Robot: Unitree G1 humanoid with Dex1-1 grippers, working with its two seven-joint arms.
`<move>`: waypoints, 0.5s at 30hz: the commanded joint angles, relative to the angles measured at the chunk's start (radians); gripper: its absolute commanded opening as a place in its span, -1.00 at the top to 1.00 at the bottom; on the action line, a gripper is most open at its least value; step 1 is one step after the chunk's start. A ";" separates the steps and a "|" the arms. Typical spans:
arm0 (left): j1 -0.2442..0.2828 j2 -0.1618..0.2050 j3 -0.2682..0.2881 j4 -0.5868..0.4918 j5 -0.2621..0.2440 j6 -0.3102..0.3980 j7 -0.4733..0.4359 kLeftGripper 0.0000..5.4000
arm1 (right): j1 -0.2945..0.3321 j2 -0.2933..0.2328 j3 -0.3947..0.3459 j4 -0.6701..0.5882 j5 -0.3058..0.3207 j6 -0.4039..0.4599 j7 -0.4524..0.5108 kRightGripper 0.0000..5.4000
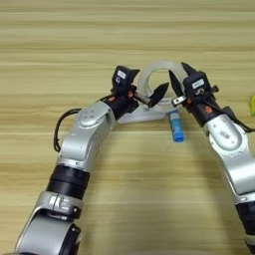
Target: Move the objects on the table
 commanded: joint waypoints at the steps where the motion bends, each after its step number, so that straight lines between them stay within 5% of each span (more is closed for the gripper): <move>1: -0.017 0.004 0.007 0.014 0.010 -0.004 0.007 -1.00 | -0.004 0.005 0.007 -0.043 -0.003 -0.007 0.007 0.43; 15: -0.022 -0.003 0.024 0.022 0.008 -0.002 0.013 -0.62 | -0.002 0.007 0.010 -0.043 -0.005 -0.006 0.010 0.43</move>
